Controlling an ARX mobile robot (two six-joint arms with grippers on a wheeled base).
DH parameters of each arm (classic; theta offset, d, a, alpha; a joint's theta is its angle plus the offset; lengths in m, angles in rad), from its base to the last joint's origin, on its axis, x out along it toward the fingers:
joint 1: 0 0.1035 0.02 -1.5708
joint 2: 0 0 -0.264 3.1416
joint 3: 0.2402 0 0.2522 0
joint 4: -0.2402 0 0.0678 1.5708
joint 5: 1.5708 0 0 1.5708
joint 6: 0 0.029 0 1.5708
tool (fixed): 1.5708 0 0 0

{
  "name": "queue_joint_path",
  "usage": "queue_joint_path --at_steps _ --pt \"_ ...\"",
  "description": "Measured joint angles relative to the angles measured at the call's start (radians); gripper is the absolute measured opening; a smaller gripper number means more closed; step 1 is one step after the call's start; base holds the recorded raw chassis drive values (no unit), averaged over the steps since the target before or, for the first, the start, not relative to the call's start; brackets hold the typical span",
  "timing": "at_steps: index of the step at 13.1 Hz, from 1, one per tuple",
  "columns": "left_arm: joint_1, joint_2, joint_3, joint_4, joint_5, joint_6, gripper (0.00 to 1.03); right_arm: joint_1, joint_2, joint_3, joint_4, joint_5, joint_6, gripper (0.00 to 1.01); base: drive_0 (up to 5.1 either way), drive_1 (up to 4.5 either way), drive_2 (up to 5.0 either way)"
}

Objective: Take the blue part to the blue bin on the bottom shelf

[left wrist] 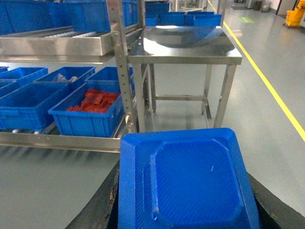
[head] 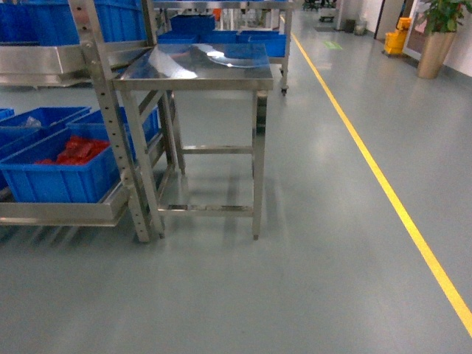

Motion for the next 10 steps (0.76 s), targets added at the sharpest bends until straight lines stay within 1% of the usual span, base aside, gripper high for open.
queue_joint_path --at_steps 10 --pt "0.0 -0.001 0.0 0.003 0.0 0.0 0.44 0.0 0.0 0.0 0.001 0.0 0.0 0.98 0.1 4.37 -4.3"
